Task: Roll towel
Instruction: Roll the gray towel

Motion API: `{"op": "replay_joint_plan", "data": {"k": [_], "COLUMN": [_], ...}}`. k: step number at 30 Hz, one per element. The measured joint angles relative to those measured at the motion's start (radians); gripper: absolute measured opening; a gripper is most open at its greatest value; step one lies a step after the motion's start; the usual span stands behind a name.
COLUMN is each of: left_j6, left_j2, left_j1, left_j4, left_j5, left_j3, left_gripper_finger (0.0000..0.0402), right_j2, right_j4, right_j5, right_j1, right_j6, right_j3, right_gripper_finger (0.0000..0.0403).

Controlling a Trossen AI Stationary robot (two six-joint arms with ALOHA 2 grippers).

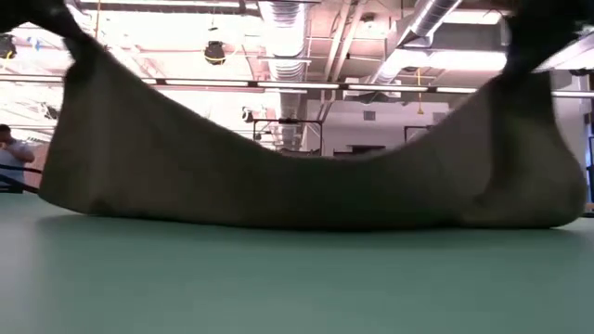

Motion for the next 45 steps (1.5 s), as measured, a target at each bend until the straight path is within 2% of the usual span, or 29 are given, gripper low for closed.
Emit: {"op": "replay_joint_plan", "data": {"k": [4, 7, 14, 20, 28, 32, 35, 38, 45], "left_j6": [0.119, 0.217, 0.468, 0.590, 0.824, 0.830, 0.839, 0.914, 1.107], "left_j2": [-0.015, -0.031, -0.036, -0.034, -0.028, -0.029, -0.028, -0.028, -0.027], "left_j1": [0.124, 0.253, 0.567, 0.756, 0.913, 0.973, 0.990, 0.993, 1.022], "left_j4": [0.003, 0.001, 0.001, 0.004, 0.196, 0.201, 0.216, 0.325, 0.532], "left_j5": [-0.141, -0.199, -0.224, -0.250, -0.257, -0.253, -0.237, -0.248, -0.201], "left_j3": [0.000, 0.000, 0.000, -0.003, -0.140, -0.173, -0.188, -0.207, -0.269], "left_gripper_finger": [0.0000, 0.0000, 0.0000, 0.0000, 0.0000, 0.0000, 0.0000, 0.0000, 0.0000], "right_j2": [-0.042, -0.068, -0.093, -0.069, -0.055, -0.055, -0.055, -0.055, -0.054], "right_j4": [0.000, -0.002, -0.001, 0.009, 0.028, 0.091, 0.174, 0.225, 0.224], "right_j5": [0.013, 0.026, 0.083, 0.083, 0.083, 0.083, 0.080, 0.063, 0.040], "right_j1": [-0.167, -0.280, -0.496, -0.651, -0.760, -0.774, -0.787, -0.803, -0.813], "right_j6": [-0.195, -0.306, -0.523, -0.619, -0.674, -0.718, -0.775, -0.813, -0.815], "right_j3": [0.004, 0.004, 0.005, -0.028, -0.112, -0.136, -0.156, -0.174, -0.174], "right_gripper_finger": [0.0009, 0.0009, 0.0009, 0.0009, 0.0010, 0.0010, 0.0010, 0.0010, 0.0010]}}
